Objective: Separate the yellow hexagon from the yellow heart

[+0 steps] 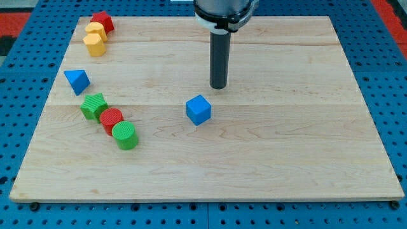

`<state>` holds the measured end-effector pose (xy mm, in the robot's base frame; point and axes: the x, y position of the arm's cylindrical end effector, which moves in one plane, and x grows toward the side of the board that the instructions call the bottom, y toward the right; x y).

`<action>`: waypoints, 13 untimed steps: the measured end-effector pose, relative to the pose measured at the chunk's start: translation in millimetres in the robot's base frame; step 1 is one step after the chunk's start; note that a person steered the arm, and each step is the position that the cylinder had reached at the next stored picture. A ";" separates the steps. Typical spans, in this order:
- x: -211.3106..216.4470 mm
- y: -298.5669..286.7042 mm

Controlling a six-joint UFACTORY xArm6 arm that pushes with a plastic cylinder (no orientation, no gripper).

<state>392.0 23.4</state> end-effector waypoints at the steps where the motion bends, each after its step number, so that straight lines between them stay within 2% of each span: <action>1: -11.4 -0.2; 2: -11.4 -0.2; 4: -50.9 -0.5; 5: -68.5 -26.6; 6: -73.5 -80.4; 7: -73.4 -130.3; 9: -72.7 -195.1; 11: -55.7 -314.2; 12: -82.9 -317.8; 13: -102.7 -296.5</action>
<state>289.2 -273.1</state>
